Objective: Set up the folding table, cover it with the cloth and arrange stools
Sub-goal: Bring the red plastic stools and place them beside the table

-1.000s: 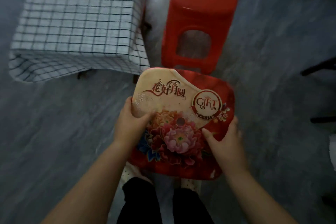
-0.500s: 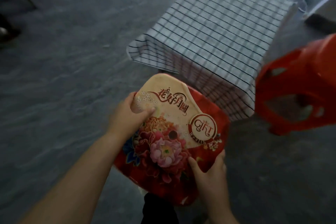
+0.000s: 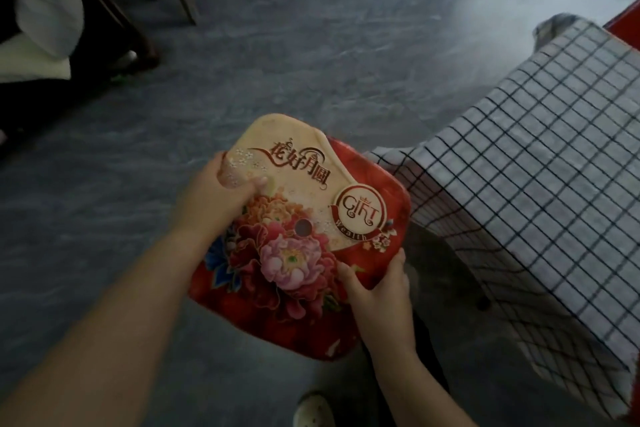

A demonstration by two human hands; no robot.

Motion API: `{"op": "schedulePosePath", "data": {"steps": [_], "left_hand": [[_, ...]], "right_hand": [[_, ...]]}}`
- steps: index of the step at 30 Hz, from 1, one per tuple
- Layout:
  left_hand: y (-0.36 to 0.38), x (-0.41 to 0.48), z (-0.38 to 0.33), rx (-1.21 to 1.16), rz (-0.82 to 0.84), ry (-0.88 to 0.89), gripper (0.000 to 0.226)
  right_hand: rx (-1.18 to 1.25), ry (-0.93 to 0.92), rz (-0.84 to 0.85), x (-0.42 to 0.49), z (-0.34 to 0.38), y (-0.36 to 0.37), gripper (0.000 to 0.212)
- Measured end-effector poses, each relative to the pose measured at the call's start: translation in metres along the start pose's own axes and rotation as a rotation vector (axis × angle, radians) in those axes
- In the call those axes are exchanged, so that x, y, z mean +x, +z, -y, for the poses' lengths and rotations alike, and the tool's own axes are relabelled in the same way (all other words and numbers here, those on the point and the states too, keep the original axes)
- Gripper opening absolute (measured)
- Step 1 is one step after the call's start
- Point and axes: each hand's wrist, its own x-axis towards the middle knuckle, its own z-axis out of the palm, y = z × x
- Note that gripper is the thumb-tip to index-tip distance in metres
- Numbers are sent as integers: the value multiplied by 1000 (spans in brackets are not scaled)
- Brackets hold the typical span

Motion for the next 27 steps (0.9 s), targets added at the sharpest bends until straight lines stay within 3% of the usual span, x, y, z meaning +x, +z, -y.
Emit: {"op": "schedulePosePath", "data": {"steps": [3,10,16,20,24,27], "left_hand": [[-11,54,-34,32,-61,-26,88],[-31,152,-155,107,-148,29,59],[-24,228,-260,162,-152,175,59],[16,273,-309,141,-76,248,60],[69,322,-335,50,121,249,65],[113,361,-345,26,262,242,83]], "right_hand": [[27,-30,61,58,41,6,101],[124,-112,177,182,138,-16,100],[231,-175,161,282,204,-69,100],[253,-207,64,338,219,-105,94],[251,-180,-7,380,211,-140,93],[245,-123,-77,406,193,-157,93]]}}
